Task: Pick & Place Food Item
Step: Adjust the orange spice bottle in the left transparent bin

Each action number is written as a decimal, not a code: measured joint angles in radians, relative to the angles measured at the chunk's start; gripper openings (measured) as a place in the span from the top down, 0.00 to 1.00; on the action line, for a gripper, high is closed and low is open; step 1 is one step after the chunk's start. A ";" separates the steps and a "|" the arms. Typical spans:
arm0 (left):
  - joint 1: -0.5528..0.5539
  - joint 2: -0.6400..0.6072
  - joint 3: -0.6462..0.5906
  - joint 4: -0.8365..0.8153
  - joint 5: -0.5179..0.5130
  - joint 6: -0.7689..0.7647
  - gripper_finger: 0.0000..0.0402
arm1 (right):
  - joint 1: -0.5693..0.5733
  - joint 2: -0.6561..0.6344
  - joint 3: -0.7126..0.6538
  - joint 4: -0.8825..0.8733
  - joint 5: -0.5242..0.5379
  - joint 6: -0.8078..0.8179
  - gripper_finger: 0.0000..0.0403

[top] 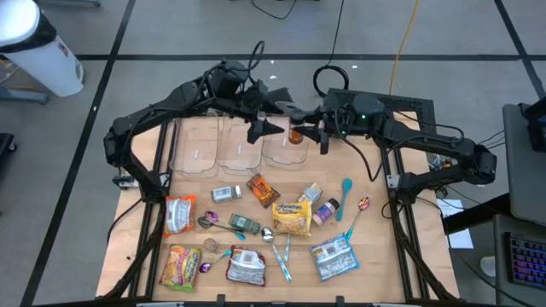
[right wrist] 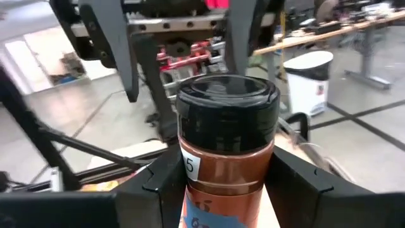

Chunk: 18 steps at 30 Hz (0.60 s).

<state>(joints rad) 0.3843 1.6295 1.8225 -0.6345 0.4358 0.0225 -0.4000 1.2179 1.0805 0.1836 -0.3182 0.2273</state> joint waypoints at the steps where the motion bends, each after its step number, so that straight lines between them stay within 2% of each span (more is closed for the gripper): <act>1: -0.001 0.000 0.000 0.013 -0.004 0.000 0.16 | 0.001 0.007 0.000 0.007 -0.001 0.009 0.57; 12: 0.003 0.000 0.000 0.067 -0.018 -0.005 0.22 | 0.024 0.049 0.000 0.080 -0.026 0.041 0.57; 18: -0.002 0.006 0.001 0.064 -0.009 -0.025 0.21 | 0.032 0.077 -0.001 0.144 -0.036 0.056 0.57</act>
<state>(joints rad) 0.3819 1.6350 1.8232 -0.5701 0.4271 -0.0027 -0.3678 1.2953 1.0798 0.3272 -0.3547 0.2828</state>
